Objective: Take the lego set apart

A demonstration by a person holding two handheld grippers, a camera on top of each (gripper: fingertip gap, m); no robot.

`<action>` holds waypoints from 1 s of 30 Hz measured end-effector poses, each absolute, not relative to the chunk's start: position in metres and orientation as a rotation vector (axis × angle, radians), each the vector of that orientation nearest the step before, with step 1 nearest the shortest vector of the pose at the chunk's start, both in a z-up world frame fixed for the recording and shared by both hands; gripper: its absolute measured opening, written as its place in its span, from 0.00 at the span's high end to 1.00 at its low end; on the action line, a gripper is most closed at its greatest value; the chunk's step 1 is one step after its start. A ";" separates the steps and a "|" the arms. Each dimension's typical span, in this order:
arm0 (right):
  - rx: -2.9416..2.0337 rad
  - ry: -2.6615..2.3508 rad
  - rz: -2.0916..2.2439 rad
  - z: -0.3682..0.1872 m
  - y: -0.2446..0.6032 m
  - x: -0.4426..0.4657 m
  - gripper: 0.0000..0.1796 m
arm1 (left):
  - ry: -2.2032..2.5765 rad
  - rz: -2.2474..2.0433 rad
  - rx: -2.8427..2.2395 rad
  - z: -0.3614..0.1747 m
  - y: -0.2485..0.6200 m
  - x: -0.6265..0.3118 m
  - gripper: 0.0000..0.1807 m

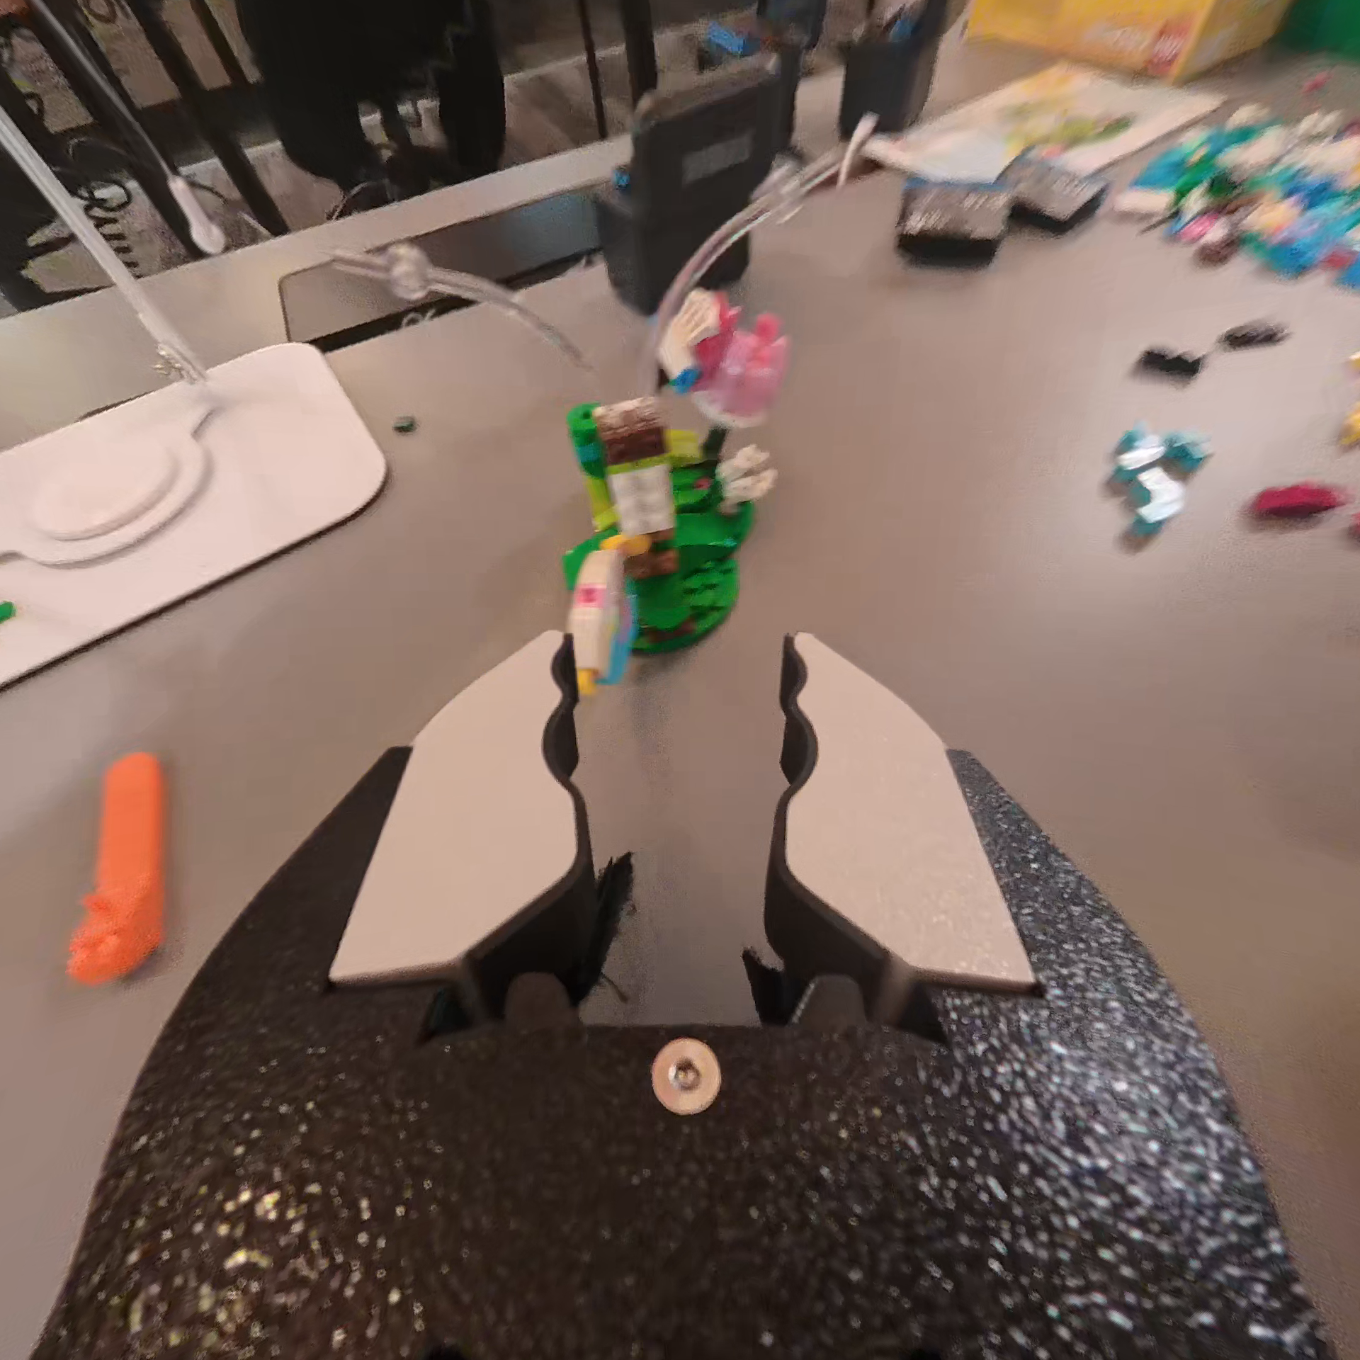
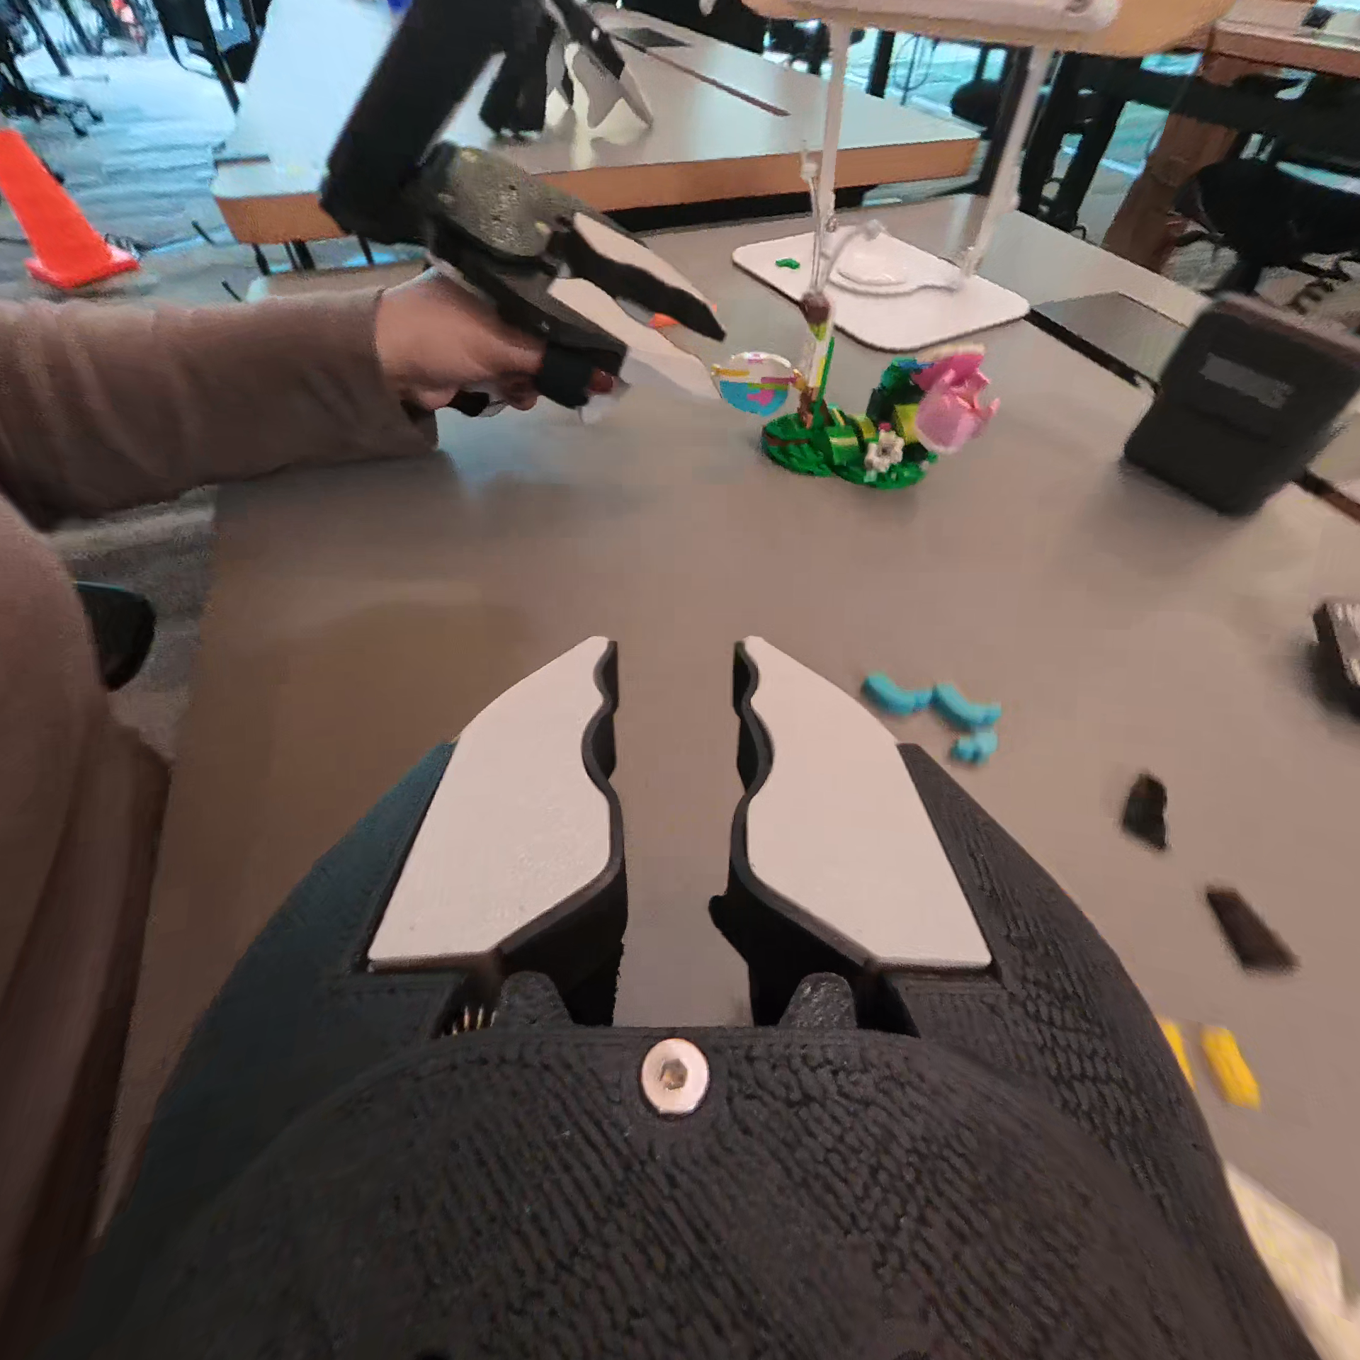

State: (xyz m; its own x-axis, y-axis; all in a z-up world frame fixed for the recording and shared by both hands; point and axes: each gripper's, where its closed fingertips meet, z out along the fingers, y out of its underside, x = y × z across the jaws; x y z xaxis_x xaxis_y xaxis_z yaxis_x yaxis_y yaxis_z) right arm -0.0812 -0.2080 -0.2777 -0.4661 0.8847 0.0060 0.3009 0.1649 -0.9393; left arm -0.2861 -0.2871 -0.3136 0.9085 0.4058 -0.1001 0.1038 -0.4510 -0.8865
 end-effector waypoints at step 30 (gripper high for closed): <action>-1.047 -2.152 1.219 -0.314 -0.266 -0.312 0.94 | -0.218 -0.417 -2.135 -0.343 -0.274 -0.299 0.96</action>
